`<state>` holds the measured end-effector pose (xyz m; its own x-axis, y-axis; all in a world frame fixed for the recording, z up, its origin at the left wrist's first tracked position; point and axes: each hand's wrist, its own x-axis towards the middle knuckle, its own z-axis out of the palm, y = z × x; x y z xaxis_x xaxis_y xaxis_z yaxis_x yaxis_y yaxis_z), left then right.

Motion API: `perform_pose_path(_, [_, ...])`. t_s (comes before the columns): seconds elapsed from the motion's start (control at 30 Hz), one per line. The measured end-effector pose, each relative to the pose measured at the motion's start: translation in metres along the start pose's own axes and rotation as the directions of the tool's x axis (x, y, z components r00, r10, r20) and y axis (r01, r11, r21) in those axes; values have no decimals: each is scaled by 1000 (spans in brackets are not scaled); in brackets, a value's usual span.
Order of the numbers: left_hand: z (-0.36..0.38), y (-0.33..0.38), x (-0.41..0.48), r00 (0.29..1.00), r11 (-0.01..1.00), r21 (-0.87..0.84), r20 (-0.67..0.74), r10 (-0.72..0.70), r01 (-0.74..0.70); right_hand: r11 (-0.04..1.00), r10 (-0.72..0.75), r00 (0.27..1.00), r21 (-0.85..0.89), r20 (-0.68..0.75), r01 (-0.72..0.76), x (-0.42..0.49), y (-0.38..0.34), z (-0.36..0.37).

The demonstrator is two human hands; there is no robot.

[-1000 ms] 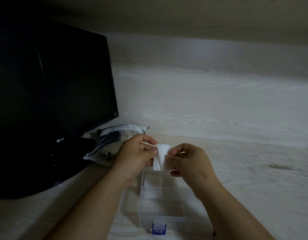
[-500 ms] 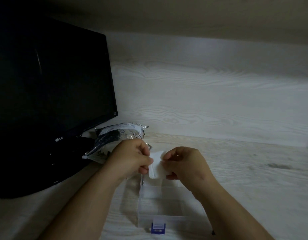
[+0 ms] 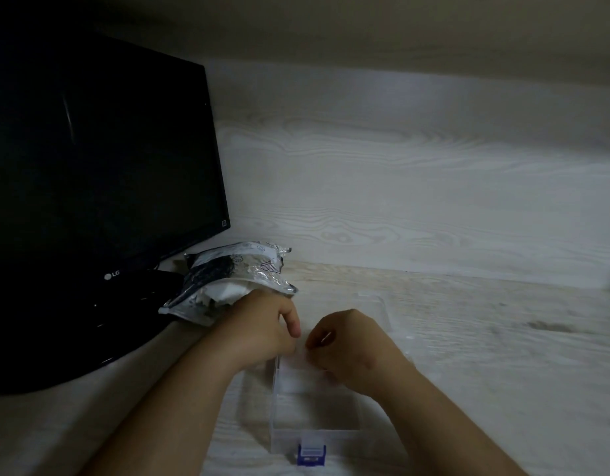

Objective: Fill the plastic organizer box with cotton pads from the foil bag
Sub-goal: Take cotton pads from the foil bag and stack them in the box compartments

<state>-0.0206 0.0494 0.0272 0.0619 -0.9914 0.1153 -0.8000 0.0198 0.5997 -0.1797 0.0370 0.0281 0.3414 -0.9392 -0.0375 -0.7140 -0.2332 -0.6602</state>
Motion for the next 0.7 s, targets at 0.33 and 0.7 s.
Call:
perform_pose_path(0.33, [1, 0, -4, 986, 994, 72, 137, -94, 85, 999, 15, 1000, -52, 19, -14, 6, 4, 3])
perform_pose_path(0.7, [5, -4, -1, 989, 998, 64, 148, -14, 5, 984, 43, 998, -174, 40, -36, 11, 10, 5])
